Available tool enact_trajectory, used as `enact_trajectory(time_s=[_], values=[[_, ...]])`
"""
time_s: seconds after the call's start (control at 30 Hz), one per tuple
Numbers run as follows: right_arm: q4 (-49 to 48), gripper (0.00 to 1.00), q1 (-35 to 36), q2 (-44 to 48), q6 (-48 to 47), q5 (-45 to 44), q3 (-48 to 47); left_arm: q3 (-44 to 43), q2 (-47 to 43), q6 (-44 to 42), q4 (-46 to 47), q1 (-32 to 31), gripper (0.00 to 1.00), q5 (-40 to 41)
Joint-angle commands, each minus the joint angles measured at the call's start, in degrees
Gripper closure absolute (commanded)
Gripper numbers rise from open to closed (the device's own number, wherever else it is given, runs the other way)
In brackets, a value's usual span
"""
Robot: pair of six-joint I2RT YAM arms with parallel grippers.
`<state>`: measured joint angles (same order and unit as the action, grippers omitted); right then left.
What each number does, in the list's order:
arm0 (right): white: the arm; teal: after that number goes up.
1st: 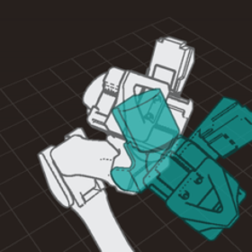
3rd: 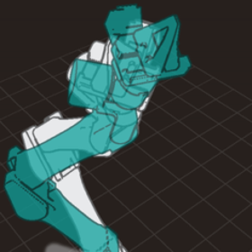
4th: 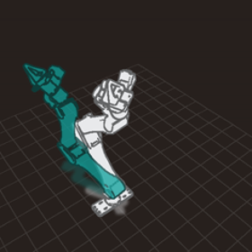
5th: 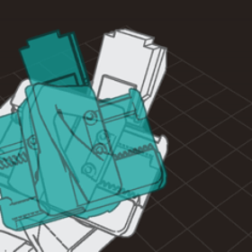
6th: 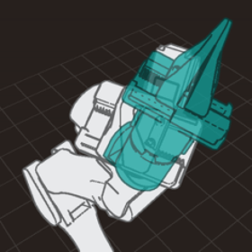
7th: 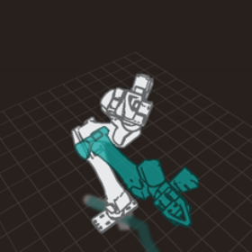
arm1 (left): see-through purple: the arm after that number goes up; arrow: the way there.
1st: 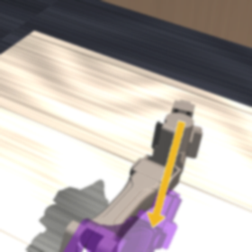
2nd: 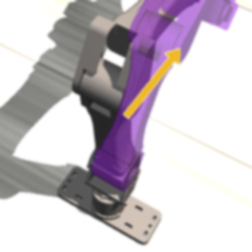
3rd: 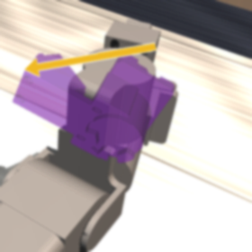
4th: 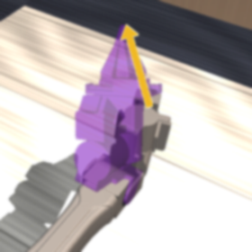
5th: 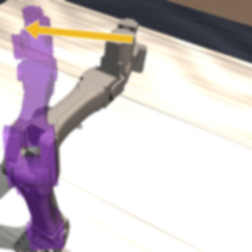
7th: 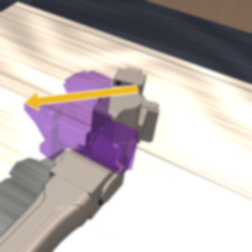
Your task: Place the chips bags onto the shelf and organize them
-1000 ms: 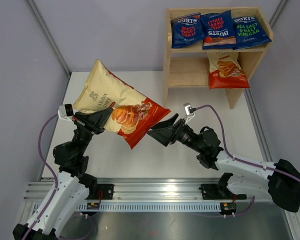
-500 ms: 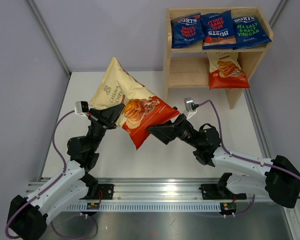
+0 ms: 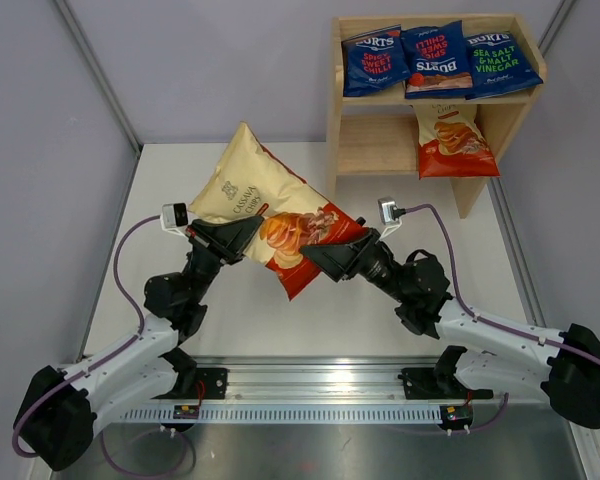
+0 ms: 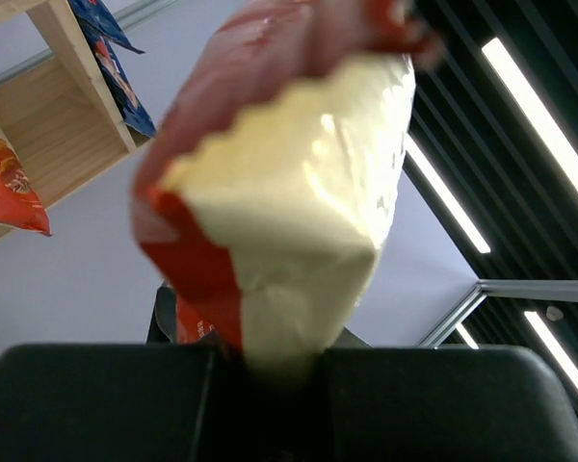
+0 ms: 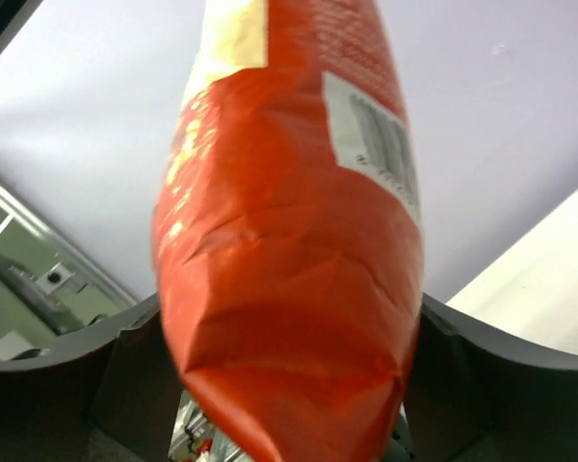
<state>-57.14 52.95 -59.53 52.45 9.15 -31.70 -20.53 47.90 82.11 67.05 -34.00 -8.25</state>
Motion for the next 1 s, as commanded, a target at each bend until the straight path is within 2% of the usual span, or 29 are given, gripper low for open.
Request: enact_trajectory(time_s=[0.0,0.03,0.1,0.13,0.23,0.27,0.33,0.37,0.43,0.47,0.63,0.7,0.83,0.97], values=[[-0.6,0.2,0.49,0.9,0.29,-5.01,-2.14,-1.62,0.62,-2.92,6.87,-1.25,0.93,-2.21],[-0.16,0.35,0.49,0.99,0.2,-5.54,-1.7,-1.44,0.27,-2.92,6.7,-1.33,0.91,-2.12],[-0.16,0.48,0.49,1.25,0.38,-6.51,-1.0,-1.87,-0.96,-3.53,2.93,-1.25,0.85,-2.12],[-0.25,0.57,0.49,1.34,0.38,-6.95,-0.12,-2.05,-1.66,-5.1,1.26,-1.25,0.76,-2.12],[0.36,0.63,-0.12,3.36,0.73,-8.53,2.51,-3.28,-5.7,-8.17,-10.75,-1.16,0.52,-0.02],[1.06,0.64,-0.74,4.06,0.99,-10.45,3.31,-4.24,-8.5,-9.32,-22.02,-1.07,0.47,1.99],[3.43,0.66,-1.88,6.87,3.01,-12.57,6.55,-8.98,-11.23,-13.71,-35.78,-0.11,0.35,4.72],[3.79,0.67,-3.45,7.75,3.8,-13.88,7.87,-10.91,-12.12,-15.64,-49.94,0.07,0.35,8.04],[4.84,0.68,-5.39,10.47,8.01,-15.38,12.18,-16.95,-13.18,-20.48,-63.12,0.51,0.33,15.77],[5.02,0.68,-6.36,11.18,10.63,-16.43,13.5,-18.21,-13.01,-22.06,-70.92,0.77,0.31,16.77],[7.12,0.7,-11.9,17.5,14.43,-17.49,19.83,-21.3,-11.95,-30.94,-79.96,2.44,0.26,16.69],[9.58,0.72,-13.74,22.86,14.79,-19.25,21.15,-22.27,-11.69,-34.1,-83.38,2.71,0.26,16.51],[26.33,0.73,-14.97,34.55,12.16,-25.75,20.37,-23.67,-10.73,-39.38,-88.31,2.97,0.25,15.38],[35.34,0.76,-17.17,42.02,8.83,-30.24,17.12,-25.52,-10.37,-43.25,-93.67,3.06,0.25,14.49]])
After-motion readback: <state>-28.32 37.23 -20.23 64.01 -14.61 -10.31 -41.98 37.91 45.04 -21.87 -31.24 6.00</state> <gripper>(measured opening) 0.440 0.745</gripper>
